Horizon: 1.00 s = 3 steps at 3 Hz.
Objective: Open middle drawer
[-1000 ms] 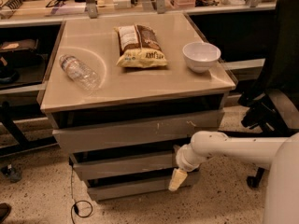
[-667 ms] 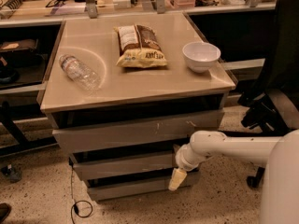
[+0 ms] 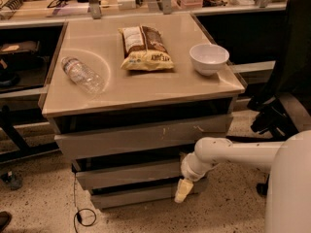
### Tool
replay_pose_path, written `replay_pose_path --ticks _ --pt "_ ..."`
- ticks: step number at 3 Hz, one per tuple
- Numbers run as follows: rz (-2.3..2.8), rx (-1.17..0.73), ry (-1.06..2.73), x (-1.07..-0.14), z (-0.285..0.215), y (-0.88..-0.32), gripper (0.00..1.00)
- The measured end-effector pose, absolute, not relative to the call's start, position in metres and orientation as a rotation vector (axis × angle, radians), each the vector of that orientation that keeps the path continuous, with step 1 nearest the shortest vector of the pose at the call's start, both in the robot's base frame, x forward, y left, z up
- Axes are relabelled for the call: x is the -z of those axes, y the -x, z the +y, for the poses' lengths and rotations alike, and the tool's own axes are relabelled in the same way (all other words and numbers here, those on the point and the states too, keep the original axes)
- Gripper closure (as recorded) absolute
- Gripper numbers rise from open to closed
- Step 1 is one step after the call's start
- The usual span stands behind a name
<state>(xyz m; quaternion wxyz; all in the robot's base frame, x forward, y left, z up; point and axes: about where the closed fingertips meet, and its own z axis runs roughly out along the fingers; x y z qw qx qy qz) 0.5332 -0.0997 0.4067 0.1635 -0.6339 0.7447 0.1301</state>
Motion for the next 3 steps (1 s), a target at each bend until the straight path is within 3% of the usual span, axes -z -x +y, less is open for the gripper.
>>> replay_pose_path --ticks 3 --pt "2.198 -0.458 1.833 -0.411 -0.105 -0.485 0.00"
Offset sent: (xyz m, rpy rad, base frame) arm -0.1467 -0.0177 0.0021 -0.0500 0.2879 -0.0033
